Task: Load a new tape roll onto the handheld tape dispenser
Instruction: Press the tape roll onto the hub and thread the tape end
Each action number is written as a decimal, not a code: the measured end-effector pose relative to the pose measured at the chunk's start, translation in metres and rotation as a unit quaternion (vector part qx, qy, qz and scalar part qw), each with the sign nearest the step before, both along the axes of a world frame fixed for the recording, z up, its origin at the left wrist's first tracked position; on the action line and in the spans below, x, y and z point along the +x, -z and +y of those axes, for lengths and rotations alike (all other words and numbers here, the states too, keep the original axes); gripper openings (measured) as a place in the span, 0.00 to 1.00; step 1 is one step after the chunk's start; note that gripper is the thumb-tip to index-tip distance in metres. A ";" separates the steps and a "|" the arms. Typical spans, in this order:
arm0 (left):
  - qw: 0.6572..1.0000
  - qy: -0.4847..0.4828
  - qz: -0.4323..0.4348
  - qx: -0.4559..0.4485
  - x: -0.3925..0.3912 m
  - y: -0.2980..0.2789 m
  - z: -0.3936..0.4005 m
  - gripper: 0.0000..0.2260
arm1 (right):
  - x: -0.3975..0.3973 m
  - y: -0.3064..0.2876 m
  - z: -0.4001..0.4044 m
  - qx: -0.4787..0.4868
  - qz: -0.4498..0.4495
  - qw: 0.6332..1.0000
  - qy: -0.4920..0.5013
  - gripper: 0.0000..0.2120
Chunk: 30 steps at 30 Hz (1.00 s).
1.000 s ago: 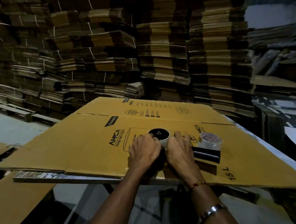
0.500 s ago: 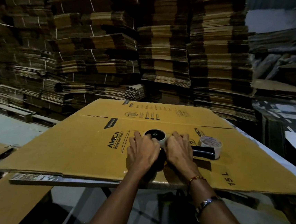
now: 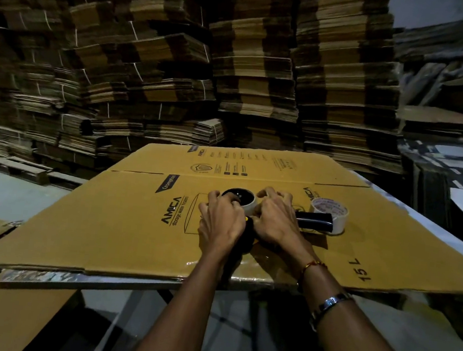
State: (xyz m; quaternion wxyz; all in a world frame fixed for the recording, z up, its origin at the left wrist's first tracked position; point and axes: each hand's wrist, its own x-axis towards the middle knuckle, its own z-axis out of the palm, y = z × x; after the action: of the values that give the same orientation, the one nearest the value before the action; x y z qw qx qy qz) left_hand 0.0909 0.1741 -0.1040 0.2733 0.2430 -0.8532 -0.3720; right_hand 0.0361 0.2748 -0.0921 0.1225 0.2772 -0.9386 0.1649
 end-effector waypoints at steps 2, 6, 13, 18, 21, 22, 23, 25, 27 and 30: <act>1.000 -0.003 0.006 -0.002 0.001 0.000 0.001 0.12 | 0.002 -0.001 0.002 -0.010 -0.009 1.000 -0.008 0.14; 1.000 -0.008 0.013 -0.007 0.001 0.000 0.002 0.11 | 0.008 -0.002 0.007 -0.031 -0.020 0.999 -0.033 0.11; 1.000 -0.012 0.015 -0.011 -0.001 0.000 0.002 0.10 | 0.023 -0.003 0.018 -0.015 0.014 0.998 -0.062 0.11; 1.000 -0.022 0.018 -0.010 -0.004 0.001 0.003 0.10 | 0.036 -0.002 0.033 0.003 0.051 0.995 -0.085 0.10; 0.999 -0.026 0.020 -0.013 -0.004 0.002 0.004 0.10 | 0.039 0.004 0.041 0.009 0.042 0.996 -0.084 0.08; 0.999 -0.025 0.019 -0.015 -0.004 0.002 0.004 0.10 | 0.040 0.006 0.042 -0.002 0.031 0.996 -0.084 0.08; 0.999 -0.024 0.019 -0.015 -0.004 0.002 0.004 0.10 | 0.041 0.008 0.043 -0.017 0.022 0.996 -0.085 0.08; 1.000 -0.022 0.018 -0.012 -0.003 0.001 0.004 0.10 | 0.043 0.010 0.045 -0.039 0.011 0.995 -0.092 0.08; 1.000 -0.020 0.017 -0.010 -0.002 0.000 0.004 0.10 | 0.044 0.012 0.049 -0.056 0.007 0.993 -0.102 0.08; 0.999 -0.021 0.025 -0.001 -0.003 0.000 0.004 0.10 | 0.047 0.014 0.058 -0.088 -0.005 0.990 -0.109 0.07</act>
State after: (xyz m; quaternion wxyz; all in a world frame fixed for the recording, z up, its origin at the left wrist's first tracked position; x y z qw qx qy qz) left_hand 0.0876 0.1780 -0.1044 0.3025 0.2508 -0.8411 -0.3717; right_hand 0.0834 0.3331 -0.1064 0.1229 0.3652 -0.8851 0.2610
